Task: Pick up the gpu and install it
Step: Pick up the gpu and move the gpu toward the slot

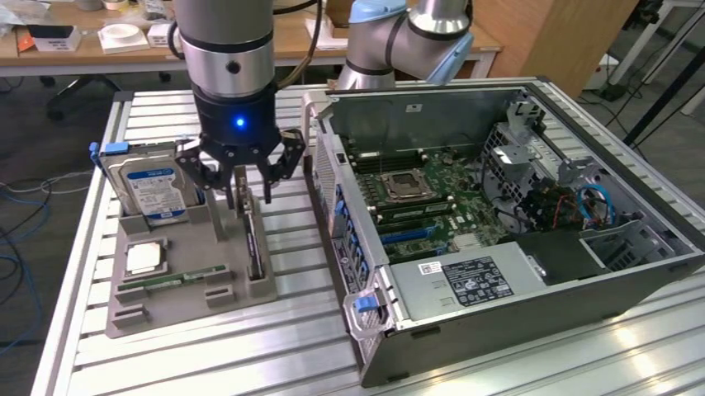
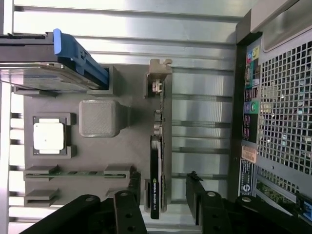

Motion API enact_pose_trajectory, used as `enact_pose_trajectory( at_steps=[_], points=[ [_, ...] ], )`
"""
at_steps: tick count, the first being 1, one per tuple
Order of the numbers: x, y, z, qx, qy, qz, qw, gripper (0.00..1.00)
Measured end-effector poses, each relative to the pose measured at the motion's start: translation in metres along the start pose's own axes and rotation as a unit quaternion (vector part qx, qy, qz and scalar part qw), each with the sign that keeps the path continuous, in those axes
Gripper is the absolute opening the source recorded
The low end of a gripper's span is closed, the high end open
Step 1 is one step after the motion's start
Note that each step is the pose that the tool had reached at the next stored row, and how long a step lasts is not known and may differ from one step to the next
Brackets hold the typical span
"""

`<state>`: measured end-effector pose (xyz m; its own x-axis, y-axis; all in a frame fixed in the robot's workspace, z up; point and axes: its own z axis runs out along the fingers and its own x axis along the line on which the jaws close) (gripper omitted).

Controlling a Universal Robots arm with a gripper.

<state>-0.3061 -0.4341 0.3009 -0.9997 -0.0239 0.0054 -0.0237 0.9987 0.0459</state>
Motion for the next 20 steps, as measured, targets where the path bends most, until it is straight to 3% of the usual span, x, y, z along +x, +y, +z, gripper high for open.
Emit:
enact_pose_trajectory(
  at_steps=[2, 20],
  points=[
    [0.0, 0.0, 0.0015, 0.0, 0.0, 0.0, 1.0, 0.55],
    [0.002, -0.0007, 0.0167, 0.0, 0.0, 0.0, 1.0, 0.55]
  ],
)
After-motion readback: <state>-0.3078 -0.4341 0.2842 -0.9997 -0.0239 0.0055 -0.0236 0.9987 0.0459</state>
